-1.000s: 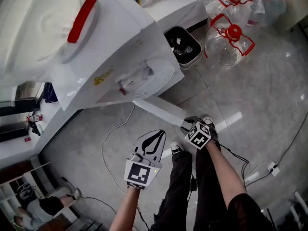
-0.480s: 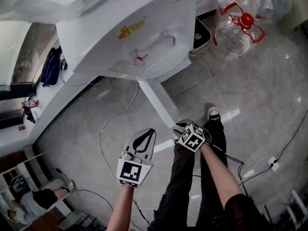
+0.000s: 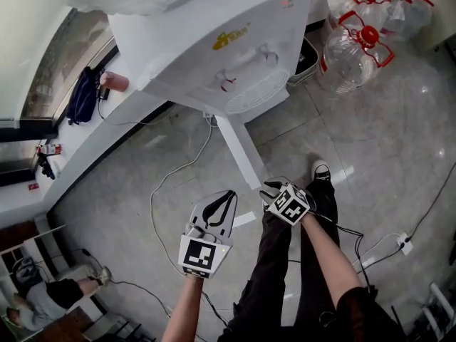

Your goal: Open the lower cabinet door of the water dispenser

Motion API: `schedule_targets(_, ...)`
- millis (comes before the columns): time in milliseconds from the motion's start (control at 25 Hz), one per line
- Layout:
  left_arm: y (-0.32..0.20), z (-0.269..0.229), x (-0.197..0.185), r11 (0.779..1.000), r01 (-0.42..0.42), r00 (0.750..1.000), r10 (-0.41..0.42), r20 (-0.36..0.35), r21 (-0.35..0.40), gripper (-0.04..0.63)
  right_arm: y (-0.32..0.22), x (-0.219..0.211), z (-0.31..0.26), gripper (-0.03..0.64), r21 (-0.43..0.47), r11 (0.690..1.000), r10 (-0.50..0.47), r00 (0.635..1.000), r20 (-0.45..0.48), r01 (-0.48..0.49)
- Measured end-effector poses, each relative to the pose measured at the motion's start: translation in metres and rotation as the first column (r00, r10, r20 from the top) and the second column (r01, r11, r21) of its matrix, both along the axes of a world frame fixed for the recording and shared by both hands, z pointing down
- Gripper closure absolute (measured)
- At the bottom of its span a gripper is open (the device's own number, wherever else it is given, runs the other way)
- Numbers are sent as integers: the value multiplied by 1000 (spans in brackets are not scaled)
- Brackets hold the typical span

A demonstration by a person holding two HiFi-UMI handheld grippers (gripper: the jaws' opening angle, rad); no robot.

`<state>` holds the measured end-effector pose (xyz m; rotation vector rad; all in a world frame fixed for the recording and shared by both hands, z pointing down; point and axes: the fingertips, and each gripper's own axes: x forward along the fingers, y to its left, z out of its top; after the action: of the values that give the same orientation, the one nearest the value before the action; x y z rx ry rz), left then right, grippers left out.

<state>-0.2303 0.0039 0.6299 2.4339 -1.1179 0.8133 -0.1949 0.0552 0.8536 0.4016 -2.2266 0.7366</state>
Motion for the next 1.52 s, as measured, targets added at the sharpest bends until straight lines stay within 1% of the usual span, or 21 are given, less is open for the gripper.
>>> schedule_targets(80,8,-15,-4,1000,-4,1000,4,-8,-4,578,-9,5,-30,491,29,999,36,999,24,-37)
schedule_targets(160,15,-30,-7,1000,-12,1000,11,-9,-6,578,-25,12,-69,491,79,994,78,996,53,-82)
schedule_targets(240,21,-44,-11,1000,-18,1000,18,-8,-10,578,-45,21,-114,491,131,982,130,988,78,-139)
schedule_targets(360,29,-65,-14,1000,-12,999,11,-33,-12,578,-57,36,-176,491,172,964,188,977,98,-203)
schedule_targets(440,35,-82,-16,1000,-15,999,14,-47,-10,578,-56,40,-213,491,192,954,211,971,114,-230)
schedule_targets(640,56,-136,-16,999,-48,998,48,-37,3,578,-33,52,-305,494,201,932,271,949,163,-301)
schedule_targets(760,66,-168,-13,999,-35,999,36,-40,18,578,-21,61,-355,497,208,921,291,937,194,-329)
schedule_targets(880,76,-195,-11,1000,4,999,-3,-50,29,578,-11,70,-398,500,213,908,310,920,240,-361)
schedule_targets(960,88,-209,-7,999,41,998,-39,-56,33,578,-1,78,-422,502,221,905,304,916,261,-363)
schedule_targets(1080,108,-230,3,994,90,995,-87,-56,54,578,20,92,-452,502,248,908,266,923,278,-337)
schedule_targets(1240,142,-257,29,986,138,989,-133,-61,96,578,57,115,-484,502,267,913,223,925,309,-309)
schedule_targets(1320,164,-275,47,979,175,982,-167,-90,103,578,80,127,-501,502,276,915,198,924,326,-294)
schedule_targets(1400,187,-295,67,972,211,970,-196,-140,105,578,104,138,-517,502,284,917,174,921,348,-281)
schedule_targets(1520,221,-317,98,963,233,961,-207,-184,133,577,138,150,-543,503,309,917,125,919,375,-251)
